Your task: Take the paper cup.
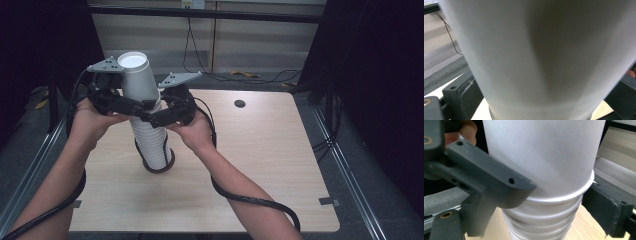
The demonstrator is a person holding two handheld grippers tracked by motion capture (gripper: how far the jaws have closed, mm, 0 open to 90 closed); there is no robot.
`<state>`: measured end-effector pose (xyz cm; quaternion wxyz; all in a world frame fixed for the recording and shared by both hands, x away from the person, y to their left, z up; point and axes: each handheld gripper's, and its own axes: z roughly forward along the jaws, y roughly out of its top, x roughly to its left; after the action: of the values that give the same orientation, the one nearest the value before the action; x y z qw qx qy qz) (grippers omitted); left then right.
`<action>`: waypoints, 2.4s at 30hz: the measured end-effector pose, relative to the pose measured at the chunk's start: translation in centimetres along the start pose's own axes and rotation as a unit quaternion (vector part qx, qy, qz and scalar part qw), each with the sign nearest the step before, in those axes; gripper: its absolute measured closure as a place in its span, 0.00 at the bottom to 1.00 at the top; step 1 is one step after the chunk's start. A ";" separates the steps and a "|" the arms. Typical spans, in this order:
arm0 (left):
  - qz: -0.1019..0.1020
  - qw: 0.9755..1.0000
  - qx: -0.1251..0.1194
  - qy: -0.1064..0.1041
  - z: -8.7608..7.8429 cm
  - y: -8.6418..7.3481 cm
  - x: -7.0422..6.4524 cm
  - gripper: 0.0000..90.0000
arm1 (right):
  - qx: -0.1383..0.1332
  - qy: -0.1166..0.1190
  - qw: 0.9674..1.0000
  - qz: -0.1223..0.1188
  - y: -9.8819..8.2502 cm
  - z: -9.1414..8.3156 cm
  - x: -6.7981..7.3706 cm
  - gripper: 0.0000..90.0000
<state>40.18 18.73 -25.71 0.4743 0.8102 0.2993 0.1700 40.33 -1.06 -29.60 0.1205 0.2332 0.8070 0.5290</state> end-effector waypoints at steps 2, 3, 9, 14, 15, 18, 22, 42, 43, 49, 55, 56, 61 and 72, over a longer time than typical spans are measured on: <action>0.002 1.000 -0.002 -0.001 0.0 0.0 0.0 0.05 | 0.001 -0.001 1.000 0.002 0.0 0.0 0.0 0.15; 0.002 1.000 -0.005 -0.003 0.0 -0.1 0.0 0.05 | 0.001 -0.001 1.000 0.002 0.0 0.0 0.0 0.15; 0.000 1.000 -0.005 0.003 -0.1 -0.1 -0.2 0.09 | 0.002 0.001 1.000 0.002 0.0 0.0 0.0 0.16; -0.003 1.000 0.003 0.006 -0.1 0.2 -0.2 0.09 | 0.007 0.001 1.000 0.002 0.1 -0.1 0.0 0.17; -0.004 1.000 0.003 0.006 -0.1 0.2 -0.2 0.09 | 0.007 0.002 1.000 0.002 0.1 0.0 -0.1 0.17; -0.006 1.000 0.002 0.006 -0.2 0.2 -0.1 0.09 | 0.008 0.002 1.000 0.002 0.1 -0.1 -0.1 0.17; -0.020 1.000 -0.017 0.003 -0.6 0.5 0.0 0.12 | 0.009 0.003 1.000 0.000 0.1 -0.1 -0.1 0.17; -0.027 0.999 -0.028 -0.002 -1.9 2.2 0.2 0.17 | 0.012 0.005 1.000 -0.002 0.1 -0.1 -0.1 0.17; -0.024 0.999 -0.027 0.000 -2.0 2.3 0.2 0.17 | 0.011 0.005 1.000 -0.002 0.1 -0.1 -0.2 0.17; -0.026 0.999 -0.028 -0.001 -2.2 2.2 0.3 0.16 | 0.010 0.004 1.000 0.001 0.0 -0.1 -0.1 0.17; -0.028 0.999 -0.030 0.000 -2.6 2.8 0.2 0.17 | 0.009 0.004 1.000 0.001 0.0 -0.1 -0.2 0.17; -0.027 0.999 -0.029 0.001 -2.7 2.9 0.2 0.17 | 0.007 0.004 1.000 0.003 -0.1 -0.1 -0.1 0.17; -0.027 0.999 -0.039 0.001 -3.3 3.5 0.3 0.17 | 0.005 0.003 1.000 0.005 -0.1 -0.1 -0.1 0.17; -0.026 0.999 -0.045 0.000 -4.0 4.7 0.1 0.17 | 0.006 0.003 1.000 0.008 -0.1 -0.1 -0.1 0.17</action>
<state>39.54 19.69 -19.69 0.5146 0.7799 0.3123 0.1714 40.34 -1.26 -29.68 0.1124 0.2386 0.8086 0.5258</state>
